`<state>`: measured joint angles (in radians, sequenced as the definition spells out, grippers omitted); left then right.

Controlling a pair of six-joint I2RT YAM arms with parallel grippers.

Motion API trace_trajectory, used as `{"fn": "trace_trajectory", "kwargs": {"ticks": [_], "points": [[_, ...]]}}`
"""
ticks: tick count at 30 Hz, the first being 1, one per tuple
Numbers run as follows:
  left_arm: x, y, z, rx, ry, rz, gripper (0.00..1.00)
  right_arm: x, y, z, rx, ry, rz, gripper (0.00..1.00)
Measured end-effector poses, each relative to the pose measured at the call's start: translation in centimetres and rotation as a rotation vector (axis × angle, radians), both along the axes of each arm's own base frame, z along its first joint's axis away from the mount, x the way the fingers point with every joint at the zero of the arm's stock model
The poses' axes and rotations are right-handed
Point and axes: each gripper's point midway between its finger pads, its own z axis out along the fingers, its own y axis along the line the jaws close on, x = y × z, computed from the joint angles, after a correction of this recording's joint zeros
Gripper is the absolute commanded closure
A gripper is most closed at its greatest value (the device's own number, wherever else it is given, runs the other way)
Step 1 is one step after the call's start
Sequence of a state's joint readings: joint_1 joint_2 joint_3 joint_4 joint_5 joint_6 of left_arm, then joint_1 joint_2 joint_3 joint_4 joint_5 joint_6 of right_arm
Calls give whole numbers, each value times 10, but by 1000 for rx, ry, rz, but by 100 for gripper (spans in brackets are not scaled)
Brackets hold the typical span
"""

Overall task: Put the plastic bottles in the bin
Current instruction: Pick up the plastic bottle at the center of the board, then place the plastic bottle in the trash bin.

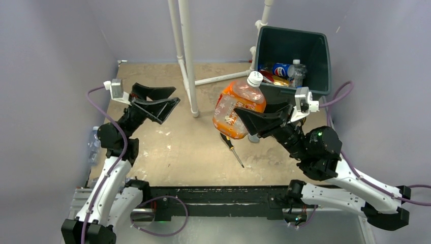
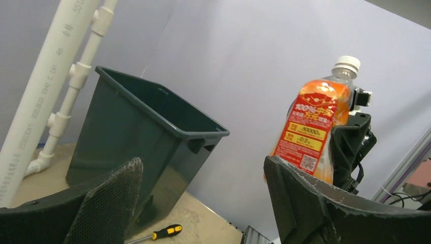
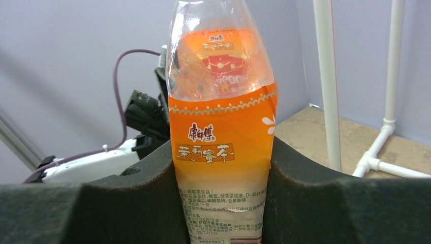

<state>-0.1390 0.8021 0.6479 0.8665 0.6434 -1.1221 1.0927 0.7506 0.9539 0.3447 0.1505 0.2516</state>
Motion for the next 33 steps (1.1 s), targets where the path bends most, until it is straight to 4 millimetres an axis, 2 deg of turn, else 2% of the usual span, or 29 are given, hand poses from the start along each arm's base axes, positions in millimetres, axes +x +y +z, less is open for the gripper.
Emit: {"fn": "trace_trajectory", "kwargs": {"ticks": [4, 7, 10, 15, 17, 22, 29, 33], "points": [[-11, 1, -2, 21, -20, 12, 13, 8, -5, 0, -5, -1, -53, 77], [-16, 1, -7, 38, -24, 20, 13, 17, -11, 8, -5, -5, -121, 77], [-14, -1, -18, 45, -3, 25, 14, 25, -23, 32, 16, -28, -200, 76], [2, -3, -49, 57, 95, 40, 15, 36, -53, 78, 74, -75, -359, 76], [8, -3, -61, 61, 139, 46, 15, 39, -64, 88, 88, -87, -414, 77], [9, -4, -76, 76, 172, 58, 15, 44, -85, 96, 94, -98, -520, 77], [11, -4, -84, 84, 187, 70, 15, 57, -92, 102, 54, -98, -631, 77], [11, -3, -83, 84, 183, 73, 16, 70, -95, 119, 30, -90, -731, 78]]}}
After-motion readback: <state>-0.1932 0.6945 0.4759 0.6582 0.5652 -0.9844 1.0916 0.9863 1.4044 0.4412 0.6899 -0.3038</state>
